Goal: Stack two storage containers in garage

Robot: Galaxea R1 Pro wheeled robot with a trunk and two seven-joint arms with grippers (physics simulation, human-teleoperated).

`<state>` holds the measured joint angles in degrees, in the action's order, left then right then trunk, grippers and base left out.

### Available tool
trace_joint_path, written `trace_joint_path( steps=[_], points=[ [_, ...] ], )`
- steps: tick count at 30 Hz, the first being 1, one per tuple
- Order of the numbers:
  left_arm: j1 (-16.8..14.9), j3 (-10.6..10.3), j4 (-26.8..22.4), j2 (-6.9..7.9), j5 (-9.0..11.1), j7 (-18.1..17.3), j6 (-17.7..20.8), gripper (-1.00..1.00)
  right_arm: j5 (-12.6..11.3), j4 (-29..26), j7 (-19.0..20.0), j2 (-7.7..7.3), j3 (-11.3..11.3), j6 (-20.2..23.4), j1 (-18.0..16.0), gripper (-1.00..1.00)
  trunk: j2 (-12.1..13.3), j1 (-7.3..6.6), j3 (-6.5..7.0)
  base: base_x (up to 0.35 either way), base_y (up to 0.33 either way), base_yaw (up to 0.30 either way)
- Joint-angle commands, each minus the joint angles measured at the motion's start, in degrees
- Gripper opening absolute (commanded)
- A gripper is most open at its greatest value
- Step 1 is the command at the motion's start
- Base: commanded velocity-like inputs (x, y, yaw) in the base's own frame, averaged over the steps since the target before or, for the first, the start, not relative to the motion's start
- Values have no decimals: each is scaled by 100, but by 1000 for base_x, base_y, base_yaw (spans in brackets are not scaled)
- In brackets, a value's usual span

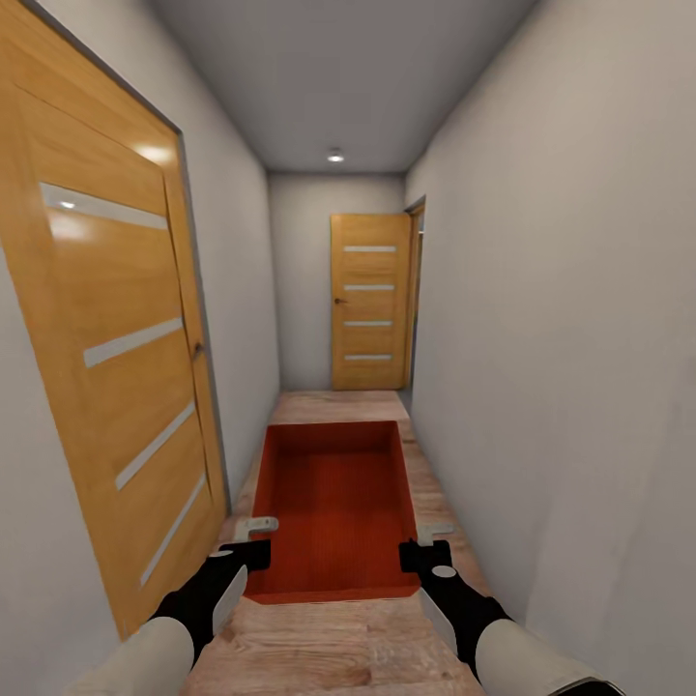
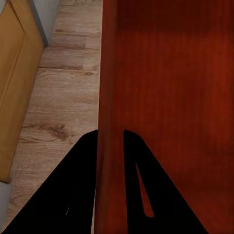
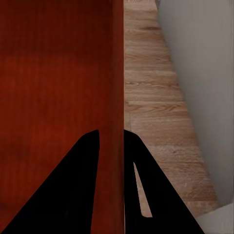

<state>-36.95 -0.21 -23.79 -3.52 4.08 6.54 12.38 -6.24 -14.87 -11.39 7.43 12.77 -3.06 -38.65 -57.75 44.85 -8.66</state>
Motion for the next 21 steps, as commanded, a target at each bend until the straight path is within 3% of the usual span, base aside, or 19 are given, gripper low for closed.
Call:
trace_joint_path(
  steps=[1, 21],
  points=[
    [3, 12, -3, 44, -56, 76, 45, -100, 10, -51, -39, -4, -143, -27, -11, -100, -6, 4, -8, 323, 0, 0],
    [3, 12, -3, 48, -56, 76, 45, -100, 9, -51, -39, -4, -143, 2, -11, -100, -6, 4, -8, 323, 0, 0]
  ],
)
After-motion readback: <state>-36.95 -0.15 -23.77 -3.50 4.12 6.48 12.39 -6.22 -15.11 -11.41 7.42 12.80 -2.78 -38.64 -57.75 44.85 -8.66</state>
